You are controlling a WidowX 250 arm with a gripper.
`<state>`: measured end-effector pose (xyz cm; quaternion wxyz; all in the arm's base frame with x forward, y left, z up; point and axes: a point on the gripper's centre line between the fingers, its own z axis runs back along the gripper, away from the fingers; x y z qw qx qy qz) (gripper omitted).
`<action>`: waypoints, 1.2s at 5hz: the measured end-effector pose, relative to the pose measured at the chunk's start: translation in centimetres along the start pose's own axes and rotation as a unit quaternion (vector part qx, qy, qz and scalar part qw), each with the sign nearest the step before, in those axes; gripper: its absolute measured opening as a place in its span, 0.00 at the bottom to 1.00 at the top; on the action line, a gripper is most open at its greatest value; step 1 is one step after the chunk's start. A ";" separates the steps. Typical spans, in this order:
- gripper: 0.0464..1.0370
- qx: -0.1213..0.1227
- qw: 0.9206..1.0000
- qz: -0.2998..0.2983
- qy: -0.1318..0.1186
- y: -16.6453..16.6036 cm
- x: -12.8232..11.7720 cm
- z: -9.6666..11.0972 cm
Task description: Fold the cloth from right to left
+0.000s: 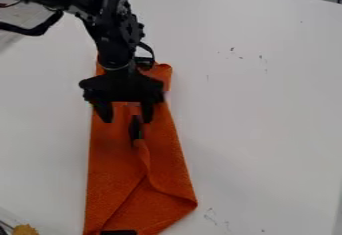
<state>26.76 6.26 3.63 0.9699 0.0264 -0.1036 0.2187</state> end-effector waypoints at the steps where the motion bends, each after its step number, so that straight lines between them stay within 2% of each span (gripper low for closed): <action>1: 0.97 0.017 1.000 -0.010 -0.001 0.8 0.1 0.6; 2: 0.96 0.035 0.999 -0.024 0.009 2.3 0.2 1.0; 3: 0.96 0.048 0.997 -0.062 0.000 1.9 1.5 2.0; 4: 0.96 0.045 0.995 -0.088 -0.008 0.8 2.9 3.4; 5: 0.96 0.035 0.994 -0.104 -0.009 -0.2 3.5 3.7; 6: 0.96 0.023 0.993 -0.116 -0.004 -0.6 3.5 3.0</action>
